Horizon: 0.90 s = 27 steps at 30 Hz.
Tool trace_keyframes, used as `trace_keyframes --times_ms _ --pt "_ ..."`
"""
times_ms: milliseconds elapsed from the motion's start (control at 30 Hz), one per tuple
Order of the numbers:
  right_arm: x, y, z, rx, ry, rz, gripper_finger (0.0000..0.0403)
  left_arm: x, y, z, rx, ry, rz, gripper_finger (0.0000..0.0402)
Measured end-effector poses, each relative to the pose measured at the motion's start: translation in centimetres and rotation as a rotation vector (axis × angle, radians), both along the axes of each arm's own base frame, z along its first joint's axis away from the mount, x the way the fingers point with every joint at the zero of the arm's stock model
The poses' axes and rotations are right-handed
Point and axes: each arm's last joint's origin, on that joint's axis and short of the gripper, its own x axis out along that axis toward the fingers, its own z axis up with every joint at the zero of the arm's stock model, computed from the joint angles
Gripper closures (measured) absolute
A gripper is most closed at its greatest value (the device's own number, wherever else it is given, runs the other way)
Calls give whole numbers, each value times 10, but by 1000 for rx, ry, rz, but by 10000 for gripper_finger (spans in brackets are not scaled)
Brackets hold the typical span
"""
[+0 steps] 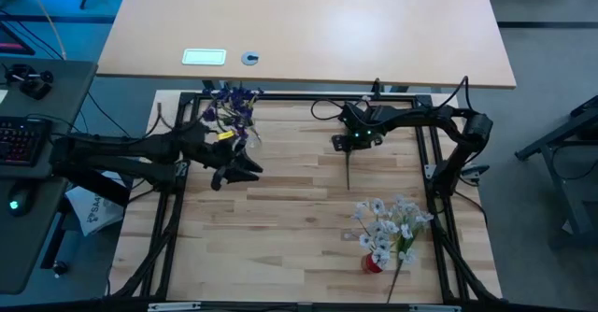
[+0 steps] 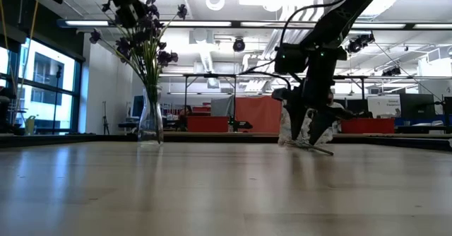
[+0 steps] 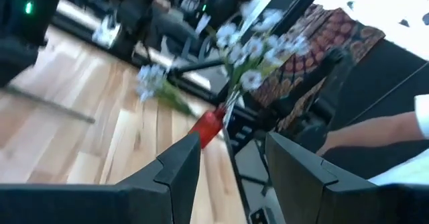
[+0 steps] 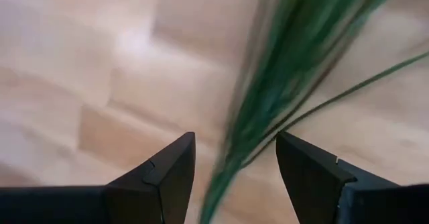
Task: Sort flowers into vase by color
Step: Put the top white flowers into the red vase
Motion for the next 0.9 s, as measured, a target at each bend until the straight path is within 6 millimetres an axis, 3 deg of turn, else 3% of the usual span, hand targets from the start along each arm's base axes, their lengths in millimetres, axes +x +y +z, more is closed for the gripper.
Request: trace_keyframes --times_ms 200,467,600,767,900 --pt "2 0 -9 -4 39 -13 202 -18 -1 10 60 -50 66 243" --pt "12 12 -22 -62 106 16 210 -29 1 2 153 44 144 243" --pt "14 20 -23 -116 152 56 254 -28 2 -7 163 53 172 243" --pt "14 26 -21 -137 164 129 375 -28 3 -28 134 106 206 243" --pt "5 33 4 -145 119 180 386 -27 3 -39 99 97 214 243"
